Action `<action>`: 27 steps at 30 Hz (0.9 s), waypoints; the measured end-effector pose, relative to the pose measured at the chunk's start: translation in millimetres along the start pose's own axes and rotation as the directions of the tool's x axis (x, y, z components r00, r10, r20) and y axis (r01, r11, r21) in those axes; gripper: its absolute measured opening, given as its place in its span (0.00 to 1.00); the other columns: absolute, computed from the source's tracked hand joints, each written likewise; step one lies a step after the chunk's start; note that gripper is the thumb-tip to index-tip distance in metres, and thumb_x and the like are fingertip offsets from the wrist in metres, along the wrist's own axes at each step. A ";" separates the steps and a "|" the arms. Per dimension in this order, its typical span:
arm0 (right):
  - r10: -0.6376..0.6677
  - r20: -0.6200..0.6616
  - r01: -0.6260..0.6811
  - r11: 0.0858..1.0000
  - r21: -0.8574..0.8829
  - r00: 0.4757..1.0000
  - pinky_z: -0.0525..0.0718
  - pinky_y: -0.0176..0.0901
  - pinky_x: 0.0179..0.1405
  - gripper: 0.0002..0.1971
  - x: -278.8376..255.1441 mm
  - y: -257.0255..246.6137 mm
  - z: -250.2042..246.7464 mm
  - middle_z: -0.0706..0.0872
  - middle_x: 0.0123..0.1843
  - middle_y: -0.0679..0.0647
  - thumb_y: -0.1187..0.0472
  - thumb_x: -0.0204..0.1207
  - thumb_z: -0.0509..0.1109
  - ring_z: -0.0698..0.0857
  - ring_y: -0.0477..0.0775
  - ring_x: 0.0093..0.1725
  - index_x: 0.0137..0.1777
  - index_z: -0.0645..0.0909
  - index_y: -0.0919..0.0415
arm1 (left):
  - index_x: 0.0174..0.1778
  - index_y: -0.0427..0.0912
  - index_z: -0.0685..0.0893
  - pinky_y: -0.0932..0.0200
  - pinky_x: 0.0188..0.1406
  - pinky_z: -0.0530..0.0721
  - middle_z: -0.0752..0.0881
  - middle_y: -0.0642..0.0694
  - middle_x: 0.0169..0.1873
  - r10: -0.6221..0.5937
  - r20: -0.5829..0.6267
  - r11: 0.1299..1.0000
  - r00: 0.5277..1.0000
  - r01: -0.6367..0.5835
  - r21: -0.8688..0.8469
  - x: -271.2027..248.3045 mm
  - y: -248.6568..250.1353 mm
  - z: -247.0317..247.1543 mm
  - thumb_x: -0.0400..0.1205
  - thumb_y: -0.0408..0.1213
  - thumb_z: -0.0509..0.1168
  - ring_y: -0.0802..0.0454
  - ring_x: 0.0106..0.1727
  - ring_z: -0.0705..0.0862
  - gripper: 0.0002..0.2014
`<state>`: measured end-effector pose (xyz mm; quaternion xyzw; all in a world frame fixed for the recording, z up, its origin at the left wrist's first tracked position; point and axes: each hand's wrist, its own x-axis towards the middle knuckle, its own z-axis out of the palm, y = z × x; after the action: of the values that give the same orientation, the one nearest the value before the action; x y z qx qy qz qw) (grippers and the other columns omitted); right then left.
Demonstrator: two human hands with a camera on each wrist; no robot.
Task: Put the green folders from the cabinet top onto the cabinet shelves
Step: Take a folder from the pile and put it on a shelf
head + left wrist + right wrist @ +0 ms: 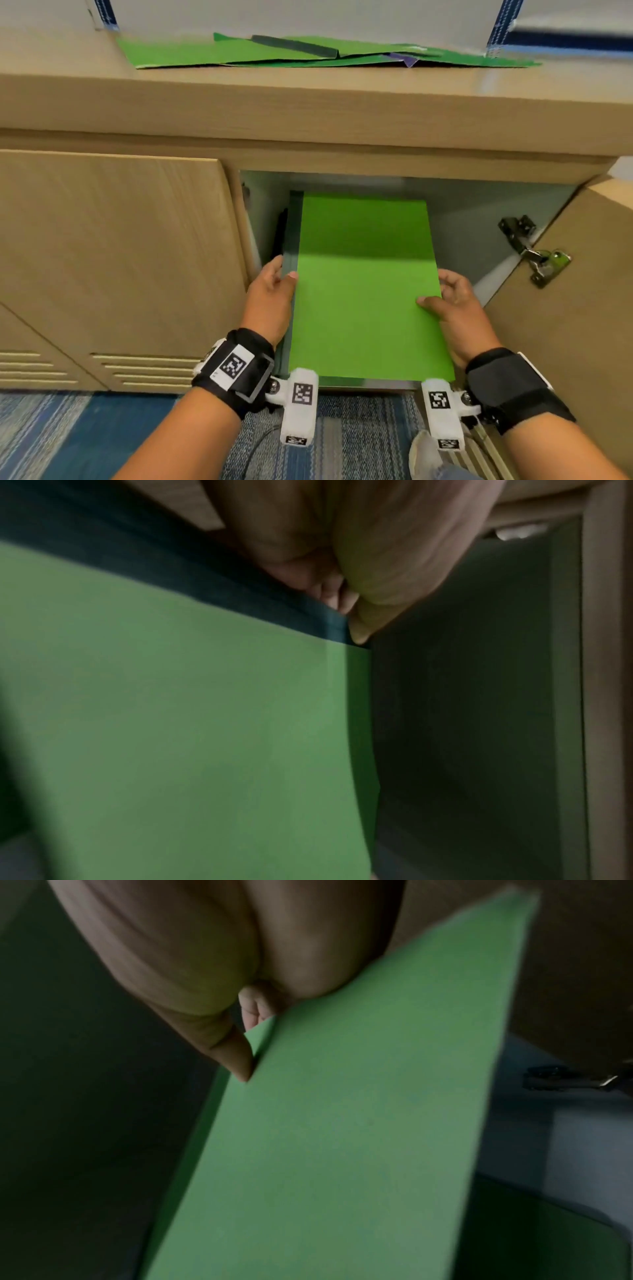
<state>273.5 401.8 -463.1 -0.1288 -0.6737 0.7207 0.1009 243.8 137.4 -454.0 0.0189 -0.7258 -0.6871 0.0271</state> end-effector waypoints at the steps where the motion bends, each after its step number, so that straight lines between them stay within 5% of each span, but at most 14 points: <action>1: -0.003 -0.014 0.003 1.000 0.004 1.000 0.86 0.51 0.44 0.22 6.4 -0.8 2.5 0.87 0.52 0.55 0.82 0.75 0.63 0.87 0.52 0.43 0.62 0.70 0.60 | 0.80 0.41 0.66 0.52 0.80 0.65 0.71 0.44 0.78 -0.010 -0.001 0.992 1.000 0.010 0.128 3.2 -2.4 0.6 0.85 0.36 0.63 0.51 0.78 0.70 0.27; 4: 0.018 -0.055 -0.017 1.000 0.019 0.998 0.85 0.51 0.45 0.24 29.9 0.8 9.3 0.87 0.48 0.55 0.82 0.74 0.65 0.87 0.52 0.42 0.65 0.68 0.61 | 0.84 0.43 0.56 0.61 0.81 0.50 0.56 0.46 0.84 0.124 0.101 0.830 0.987 -0.159 0.535 4.9 -6.7 2.3 0.80 0.47 0.69 0.53 0.84 0.53 0.41; 6: 0.043 -0.065 -0.042 0.999 0.013 0.997 0.85 0.55 0.49 0.26 46.5 3.7 11.9 0.87 0.51 0.58 0.81 0.73 0.66 0.87 0.55 0.43 0.68 0.68 0.63 | 0.84 0.48 0.54 0.54 0.84 0.44 0.51 0.48 0.85 0.172 0.314 0.664 0.934 -0.345 0.663 5.5 -12.7 3.5 0.75 0.56 0.71 0.54 0.85 0.45 0.46; 9: 0.089 -0.056 -0.089 0.996 -0.004 0.994 0.85 0.59 0.52 0.27 67.1 8.7 16.7 0.88 0.52 0.62 0.80 0.74 0.67 0.87 0.59 0.43 0.71 0.72 0.60 | 0.84 0.53 0.53 0.47 0.83 0.36 0.47 0.52 0.85 0.028 0.560 0.448 0.828 -0.511 0.733 12.6 -21.6 4.5 0.71 0.65 0.70 0.54 0.85 0.38 0.50; 12: 0.108 -0.039 -0.109 0.993 -0.039 0.993 0.83 0.64 0.56 0.27 80.3 14.1 23.8 0.88 0.53 0.65 0.82 0.73 0.63 0.87 0.63 0.47 0.71 0.75 0.62 | 0.84 0.54 0.54 0.48 0.84 0.39 0.48 0.50 0.85 -0.055 0.626 0.334 0.778 -0.577 0.745 26.4 -27.8 4.6 0.76 0.58 0.69 0.53 0.85 0.43 0.44; 16: 0.108 0.005 -0.106 0.983 -0.149 0.994 0.84 0.63 0.58 0.27 90.9 28.1 32.2 0.89 0.56 0.67 0.85 0.69 0.60 0.89 0.66 0.53 0.60 0.84 0.60 | 0.83 0.51 0.58 0.47 0.84 0.48 0.53 0.47 0.85 -0.140 0.617 0.280 0.774 -0.567 0.775 44.0 -31.5 5.6 0.82 0.48 0.65 0.49 0.85 0.51 0.35; 19: 0.115 0.024 -0.106 0.965 -0.238 0.993 0.86 0.34 0.41 0.25 94.2 27.9 37.2 0.86 0.55 0.61 0.88 0.69 0.58 0.89 0.43 0.38 0.60 0.82 0.67 | 0.83 0.47 0.59 0.45 0.84 0.50 0.56 0.45 0.84 -0.160 0.617 0.238 0.771 -0.576 0.782 51.7 -31.1 10.4 0.83 0.46 0.64 0.45 0.85 0.53 0.33; 21: 0.100 0.013 -0.090 0.944 -0.318 0.995 0.79 0.20 0.34 0.23 99.0 26.0 42.8 0.83 0.58 0.62 0.88 0.72 0.57 0.84 0.43 0.39 0.65 0.78 0.74 | 0.83 0.46 0.59 0.44 0.84 0.50 0.59 0.43 0.83 -0.163 0.604 0.221 0.780 -0.568 0.793 56.6 -31.1 11.1 0.83 0.46 0.63 0.43 0.84 0.55 0.33; 23: 0.092 -0.006 -0.087 0.924 -0.373 0.996 0.80 0.24 0.42 0.22 109.4 32.4 47.2 0.83 0.62 0.64 0.85 0.75 0.59 0.82 0.54 0.49 0.68 0.76 0.75 | 0.83 0.46 0.59 0.44 0.84 0.49 0.60 0.43 0.83 -0.165 0.587 0.214 0.793 -0.552 0.806 61.0 -32.5 8.6 0.84 0.45 0.63 0.43 0.84 0.56 0.32; 25: 0.109 -0.025 -0.108 0.888 -0.448 0.994 0.79 0.41 0.55 0.23 118.9 42.6 51.7 0.83 0.66 0.65 0.79 0.76 0.64 0.82 0.60 0.56 0.71 0.76 0.70 | 0.83 0.46 0.60 0.44 0.83 0.49 0.62 0.42 0.82 -0.158 0.572 0.217 0.805 -0.537 0.816 64.8 -35.8 6.3 0.84 0.44 0.63 0.43 0.83 0.58 0.32; 27: 0.130 -0.021 -0.122 0.850 -0.512 0.991 0.80 0.52 0.58 0.24 124.2 49.2 54.6 0.84 0.65 0.64 0.76 0.76 0.65 0.84 0.66 0.59 0.73 0.76 0.66 | 0.82 0.45 0.62 0.45 0.83 0.50 0.63 0.42 0.81 -0.146 0.565 0.211 0.812 -0.532 0.820 66.7 -39.1 6.6 0.83 0.42 0.63 0.43 0.83 0.59 0.31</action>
<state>139.8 386.2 -515.0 -0.1896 -0.8317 0.5217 0.0107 176.4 137.5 -492.6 -0.2556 -0.9598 -0.0559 -0.1013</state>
